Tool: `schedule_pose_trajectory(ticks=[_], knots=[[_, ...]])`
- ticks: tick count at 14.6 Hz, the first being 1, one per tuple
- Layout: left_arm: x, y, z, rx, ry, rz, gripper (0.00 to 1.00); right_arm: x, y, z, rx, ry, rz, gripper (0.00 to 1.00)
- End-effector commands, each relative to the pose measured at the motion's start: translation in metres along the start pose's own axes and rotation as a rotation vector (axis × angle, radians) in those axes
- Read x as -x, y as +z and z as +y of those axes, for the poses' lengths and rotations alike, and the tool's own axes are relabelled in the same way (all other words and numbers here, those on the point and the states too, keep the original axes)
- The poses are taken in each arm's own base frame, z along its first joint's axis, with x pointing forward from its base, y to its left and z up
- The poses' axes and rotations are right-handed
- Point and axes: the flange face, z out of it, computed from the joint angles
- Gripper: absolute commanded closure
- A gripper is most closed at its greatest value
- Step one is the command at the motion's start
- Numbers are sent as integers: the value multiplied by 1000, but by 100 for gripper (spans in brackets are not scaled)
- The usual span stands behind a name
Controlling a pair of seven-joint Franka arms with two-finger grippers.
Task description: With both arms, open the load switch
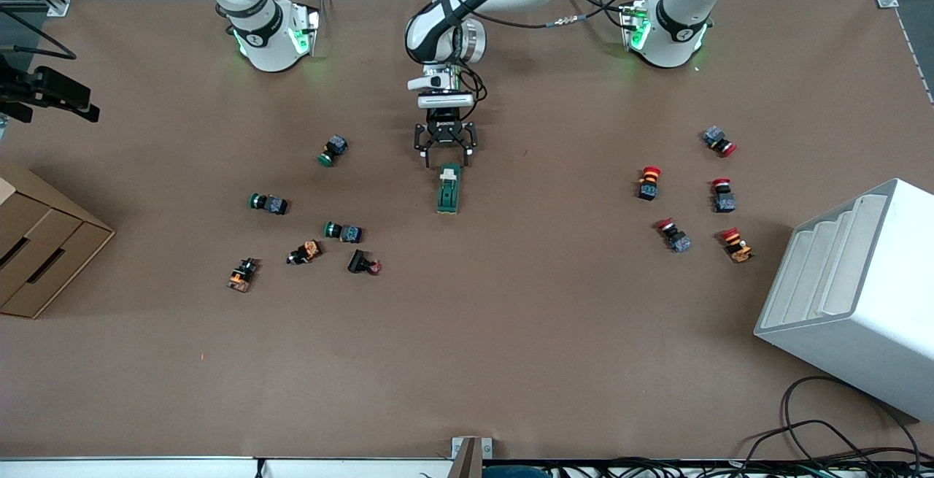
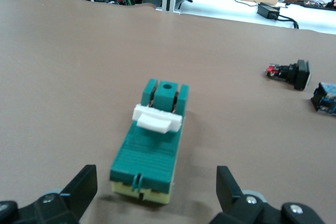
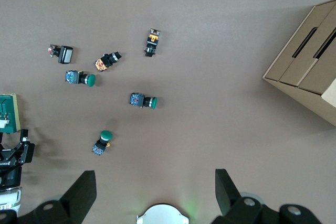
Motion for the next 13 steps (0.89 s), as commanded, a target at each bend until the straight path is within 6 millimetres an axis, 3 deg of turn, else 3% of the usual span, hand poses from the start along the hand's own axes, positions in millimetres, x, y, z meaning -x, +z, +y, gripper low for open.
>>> schedule_pose_trajectory(ticks=[1,13], knots=[[-7,0,14,-28,-18,-23,0,15,1,1,-12,-9,15,0],[-42,-15,36,-138,42,-130,0,20,-9,8,-45,22,43,0]])
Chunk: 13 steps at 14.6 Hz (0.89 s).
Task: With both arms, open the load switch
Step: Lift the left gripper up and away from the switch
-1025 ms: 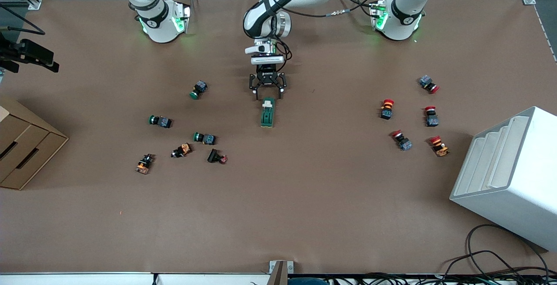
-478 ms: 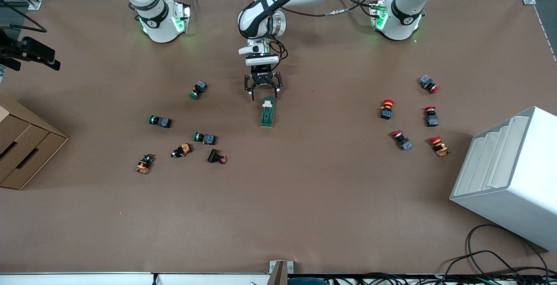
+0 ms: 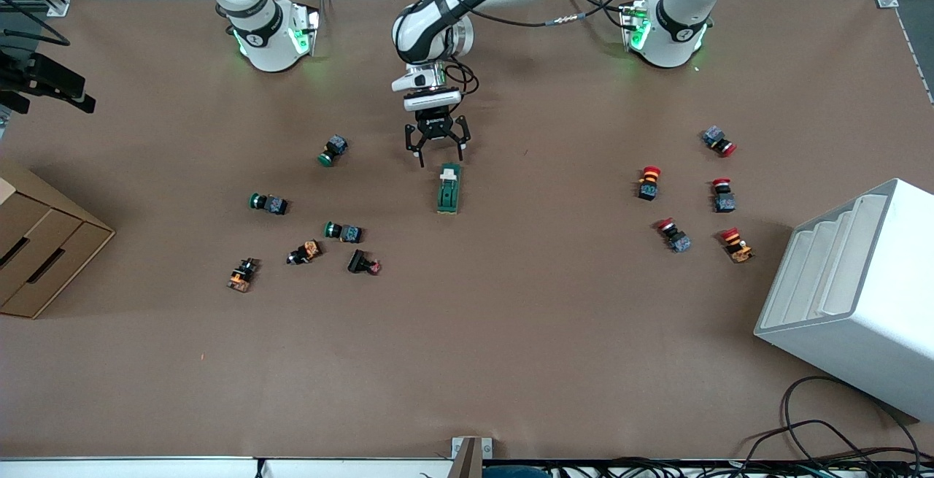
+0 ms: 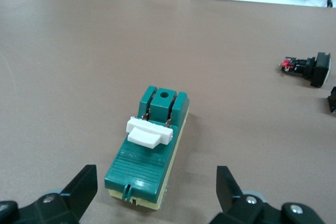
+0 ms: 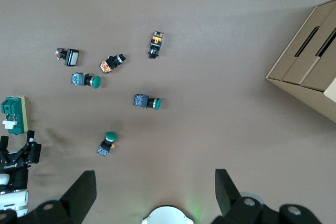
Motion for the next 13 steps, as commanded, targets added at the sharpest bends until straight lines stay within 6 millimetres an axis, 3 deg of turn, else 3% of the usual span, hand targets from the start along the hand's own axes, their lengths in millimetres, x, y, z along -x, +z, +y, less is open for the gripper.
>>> schedule_pose_trajectory(ticks=[1,2,5,9,11,13], knots=[[-16,-13,9,-23,1,-47,0,7,-3,6,-20,17,17,0],[-18,-16,10,-42,21,-70,0,8,-9,6,-18,17,28,0],[-48,-34,14,-96,113,-155,0,4,-19,17,-12,30,48,0],[-95,-39,32,-117,47,-215,0,7,-18,13,-7,29,29,0],[-129,-46,36,-128,49,-265,0,9,-17,12,-11,23,12,0],[-182,-52,34,-141,66,-347,0,9,-15,10,-11,18,6,0]])
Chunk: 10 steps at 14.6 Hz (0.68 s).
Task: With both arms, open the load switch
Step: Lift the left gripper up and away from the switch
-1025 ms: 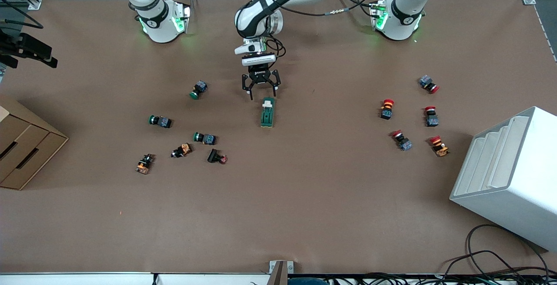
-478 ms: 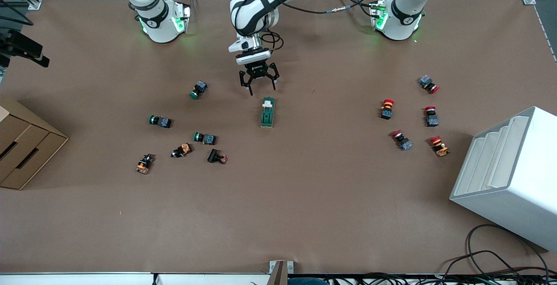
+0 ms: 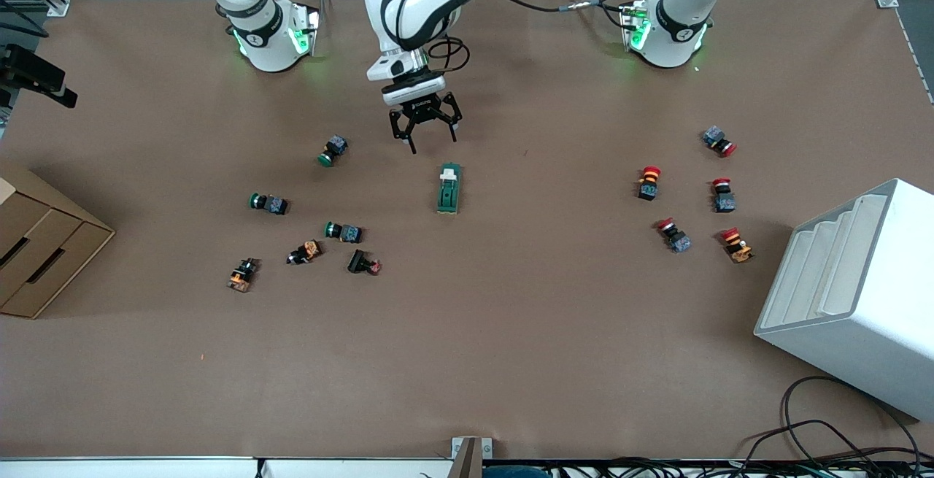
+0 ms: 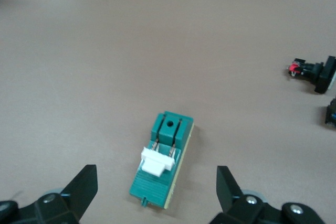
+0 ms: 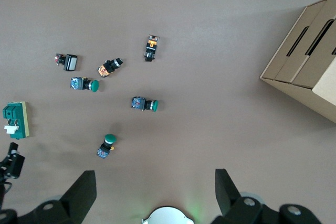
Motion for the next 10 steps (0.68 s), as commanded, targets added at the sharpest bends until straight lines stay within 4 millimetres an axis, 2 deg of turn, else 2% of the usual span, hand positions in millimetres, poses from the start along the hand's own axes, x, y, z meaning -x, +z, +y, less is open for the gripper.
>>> schedule_pose_trajectory(ticks=[1,2,4,6,10], knots=[[-71,-30,-14,-2,39,-99,0,4,0,-4,-8,-8,-11,0],[-100,-38,-21,0,53,-137,0,5,1,-5,-8,-11,-19,0],[-146,-52,-37,10,50,-205,0,4,1,-6,-10,-13,-18,0],[-175,-61,-50,19,31,-253,0,4,2,-9,-9,-19,-19,0],[-256,-70,-86,53,-2,-350,0,4,3,-12,-9,-25,-18,0]])
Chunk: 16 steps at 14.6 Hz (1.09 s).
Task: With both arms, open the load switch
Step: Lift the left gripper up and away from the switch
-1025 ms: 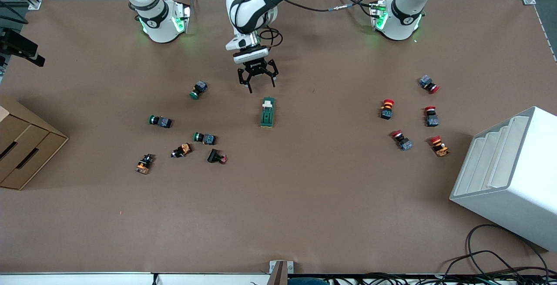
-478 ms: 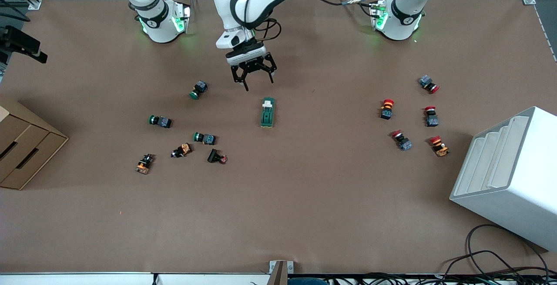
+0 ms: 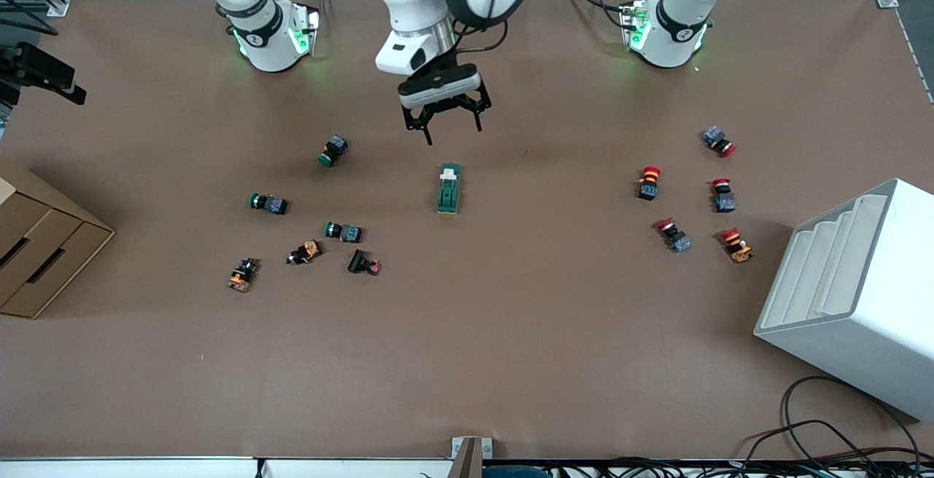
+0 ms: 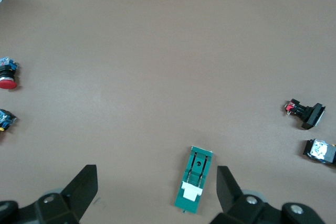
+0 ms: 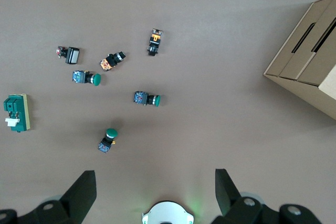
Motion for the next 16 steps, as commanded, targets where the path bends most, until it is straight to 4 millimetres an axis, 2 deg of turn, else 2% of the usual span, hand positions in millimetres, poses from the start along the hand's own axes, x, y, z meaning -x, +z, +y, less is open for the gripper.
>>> schedule_pose_trajectory(ticks=[1,6,10,13,16], knots=[[-53,-24,-32,13,6,-70,0,3,0,-3,-10,-7,1,0],[-138,-43,-90,43,111,-184,0,3,-1,-3,-10,-8,3,0],[-199,-47,-154,76,135,-270,0,2,0,-3,-11,-9,2,0],[-230,-55,-208,70,119,-342,0,3,0,-3,-11,-7,1,0],[-242,-57,-231,49,170,-376,0,4,1,-3,-12,-7,-6,0]])
